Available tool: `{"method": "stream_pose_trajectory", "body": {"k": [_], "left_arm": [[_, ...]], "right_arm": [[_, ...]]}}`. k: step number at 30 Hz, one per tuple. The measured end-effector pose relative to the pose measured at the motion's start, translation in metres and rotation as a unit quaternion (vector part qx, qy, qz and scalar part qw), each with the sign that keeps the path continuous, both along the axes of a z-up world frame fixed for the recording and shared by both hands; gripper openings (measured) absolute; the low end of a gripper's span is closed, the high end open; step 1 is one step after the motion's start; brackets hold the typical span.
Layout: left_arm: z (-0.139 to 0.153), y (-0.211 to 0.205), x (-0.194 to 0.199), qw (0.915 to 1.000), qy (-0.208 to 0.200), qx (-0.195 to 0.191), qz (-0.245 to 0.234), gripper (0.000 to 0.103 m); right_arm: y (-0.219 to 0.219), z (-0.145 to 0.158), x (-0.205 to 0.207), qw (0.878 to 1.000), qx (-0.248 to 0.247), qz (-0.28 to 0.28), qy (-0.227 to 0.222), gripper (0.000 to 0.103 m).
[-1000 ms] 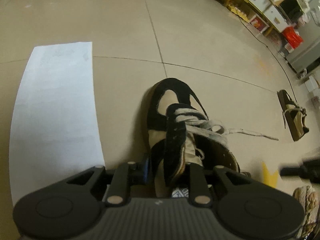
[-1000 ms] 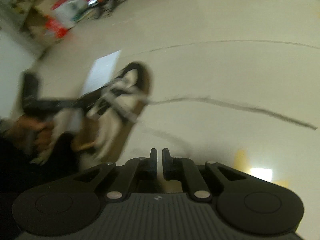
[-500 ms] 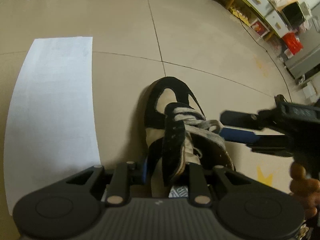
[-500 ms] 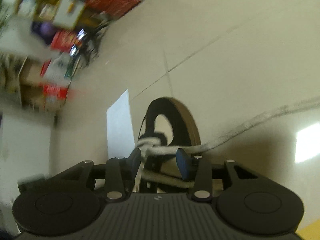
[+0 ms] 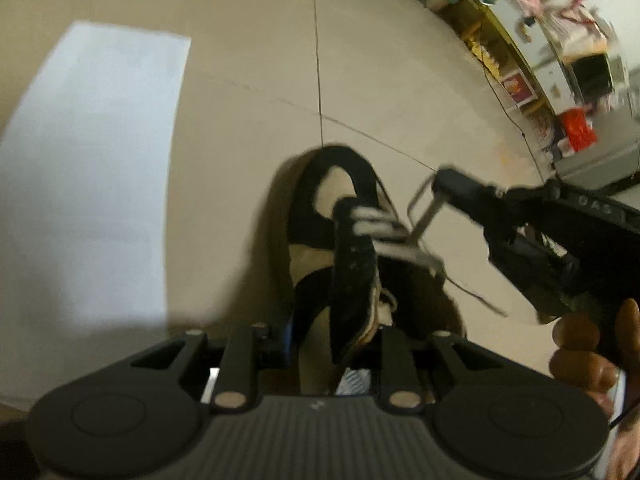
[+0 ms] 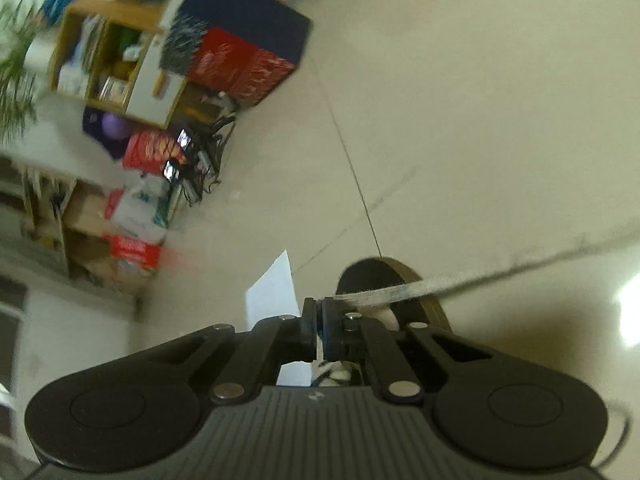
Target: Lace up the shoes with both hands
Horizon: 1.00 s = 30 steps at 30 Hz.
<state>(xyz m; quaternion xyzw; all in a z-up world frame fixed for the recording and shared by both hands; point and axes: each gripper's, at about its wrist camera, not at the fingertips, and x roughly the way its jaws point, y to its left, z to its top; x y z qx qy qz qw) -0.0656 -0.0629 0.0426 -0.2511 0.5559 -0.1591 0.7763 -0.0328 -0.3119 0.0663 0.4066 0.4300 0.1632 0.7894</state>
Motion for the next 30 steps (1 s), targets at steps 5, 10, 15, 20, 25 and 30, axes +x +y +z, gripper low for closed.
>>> {"method": "stream_pose_trajectory", "body": {"k": [5,10,15,20,25,30], "left_arm": [[-0.001,-0.010,0.004,0.9998,-0.015,0.013,-0.007,0.029],[0.003,-0.007,0.008,0.9995,-0.027,0.018,-0.003,0.032],[0.005,-0.004,0.007,0.9994,-0.025,0.022,-0.011,0.045],[0.016,-0.003,0.003,0.9971,-0.051,0.047,-0.031,0.051],[0.027,-0.008,0.004,0.9914,-0.090,0.074,-0.060,0.053],[0.030,-0.006,0.001,0.9854,-0.113,0.094,-0.087,0.056]], "right_arm": [[-0.007,-0.007,0.013,1.000,-0.003,-0.017,0.004,0.004],[-0.029,-0.031,-0.003,0.996,0.026,-0.071,0.039,0.004],[-0.041,-0.027,-0.020,0.998,0.016,-0.057,0.032,0.008],[-0.036,-0.018,-0.033,0.994,-0.103,0.044,-0.009,0.009],[-0.023,-0.025,-0.036,0.977,-0.183,0.105,-0.022,0.033],[-0.002,-0.029,-0.025,0.954,-0.236,0.181,-0.046,0.029]]}}
